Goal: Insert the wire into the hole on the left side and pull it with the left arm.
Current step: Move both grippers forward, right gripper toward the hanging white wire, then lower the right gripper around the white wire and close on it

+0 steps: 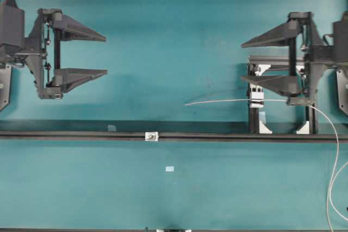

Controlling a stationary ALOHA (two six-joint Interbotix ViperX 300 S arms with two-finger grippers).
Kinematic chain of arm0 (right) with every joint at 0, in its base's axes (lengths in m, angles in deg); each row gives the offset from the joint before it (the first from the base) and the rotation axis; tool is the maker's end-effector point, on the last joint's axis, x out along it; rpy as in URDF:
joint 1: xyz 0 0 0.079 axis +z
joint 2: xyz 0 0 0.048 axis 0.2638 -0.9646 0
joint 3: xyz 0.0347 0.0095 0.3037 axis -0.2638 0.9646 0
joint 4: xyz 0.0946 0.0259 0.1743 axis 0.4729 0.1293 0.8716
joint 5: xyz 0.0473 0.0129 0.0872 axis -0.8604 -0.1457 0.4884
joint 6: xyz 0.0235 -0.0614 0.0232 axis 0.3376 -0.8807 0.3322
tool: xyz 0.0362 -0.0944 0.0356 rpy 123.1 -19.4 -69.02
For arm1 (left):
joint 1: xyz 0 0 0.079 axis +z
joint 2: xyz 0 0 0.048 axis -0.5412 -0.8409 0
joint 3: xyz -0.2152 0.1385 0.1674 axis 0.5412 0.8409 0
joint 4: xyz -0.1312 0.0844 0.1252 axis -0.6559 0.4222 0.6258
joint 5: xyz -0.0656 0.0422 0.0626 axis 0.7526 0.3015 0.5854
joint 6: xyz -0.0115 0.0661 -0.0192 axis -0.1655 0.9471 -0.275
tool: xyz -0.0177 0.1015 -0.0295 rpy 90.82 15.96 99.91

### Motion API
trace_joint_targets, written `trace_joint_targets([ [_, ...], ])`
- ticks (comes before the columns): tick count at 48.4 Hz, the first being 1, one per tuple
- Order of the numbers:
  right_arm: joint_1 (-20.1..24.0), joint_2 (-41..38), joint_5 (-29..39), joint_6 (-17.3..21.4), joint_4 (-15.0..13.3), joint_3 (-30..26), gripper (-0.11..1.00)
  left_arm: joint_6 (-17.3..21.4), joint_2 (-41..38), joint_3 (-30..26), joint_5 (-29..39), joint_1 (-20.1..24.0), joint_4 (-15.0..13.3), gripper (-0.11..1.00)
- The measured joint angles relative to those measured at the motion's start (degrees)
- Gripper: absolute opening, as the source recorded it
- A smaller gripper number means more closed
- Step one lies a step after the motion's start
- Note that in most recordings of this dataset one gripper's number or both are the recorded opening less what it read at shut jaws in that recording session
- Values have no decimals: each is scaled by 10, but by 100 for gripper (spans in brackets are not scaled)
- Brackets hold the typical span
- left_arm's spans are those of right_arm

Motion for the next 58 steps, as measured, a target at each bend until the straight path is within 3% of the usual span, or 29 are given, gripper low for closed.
trace_joint_targets([
  [32, 2, -229, 16, 76, -3, -80, 82, 5, -121, 2, -40, 9, 0, 77],
  [58, 37, -289, 20, 83, -7, -95, 81, 5, -122, 2, -41, 10, 1, 77],
])
